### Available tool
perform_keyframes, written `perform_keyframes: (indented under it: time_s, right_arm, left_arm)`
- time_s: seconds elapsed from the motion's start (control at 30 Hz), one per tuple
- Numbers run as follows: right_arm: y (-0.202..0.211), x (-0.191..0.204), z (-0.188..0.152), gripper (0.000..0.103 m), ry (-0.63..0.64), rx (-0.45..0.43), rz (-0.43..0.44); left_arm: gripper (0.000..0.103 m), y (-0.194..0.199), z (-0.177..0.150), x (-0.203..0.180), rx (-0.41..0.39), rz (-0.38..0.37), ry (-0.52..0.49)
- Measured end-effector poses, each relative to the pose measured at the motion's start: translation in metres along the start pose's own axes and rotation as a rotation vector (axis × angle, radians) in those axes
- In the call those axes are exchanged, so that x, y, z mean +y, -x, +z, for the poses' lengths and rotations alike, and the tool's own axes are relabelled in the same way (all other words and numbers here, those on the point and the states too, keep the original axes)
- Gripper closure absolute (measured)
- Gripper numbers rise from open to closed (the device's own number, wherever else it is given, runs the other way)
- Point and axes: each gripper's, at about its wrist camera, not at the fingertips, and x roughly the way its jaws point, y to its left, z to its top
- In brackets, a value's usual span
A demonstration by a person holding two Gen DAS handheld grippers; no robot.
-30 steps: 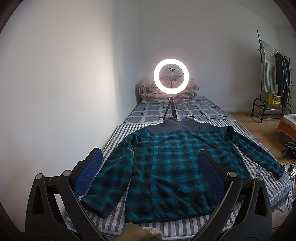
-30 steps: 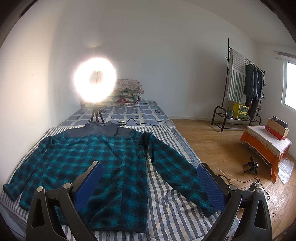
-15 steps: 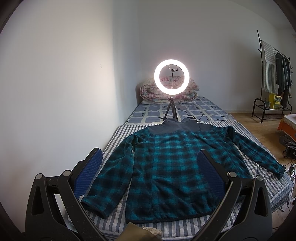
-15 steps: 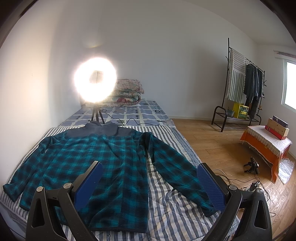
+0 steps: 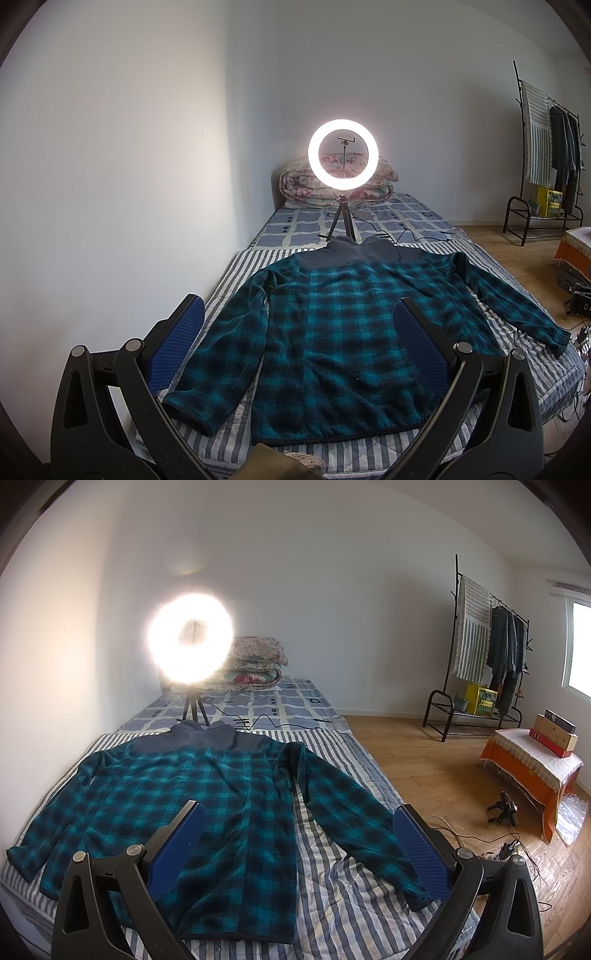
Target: Fold large clothes
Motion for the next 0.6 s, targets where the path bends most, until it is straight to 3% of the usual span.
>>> perform_keyframes:
  time_s: [0.6]
  right_arm:
    - [-0.006, 0.009, 0.004, 0.0, -0.014, 0.018, 0.047]
  left_arm:
    - [0.0, -0.014, -0.004, 0.015, 0.046, 0.027, -0.017]
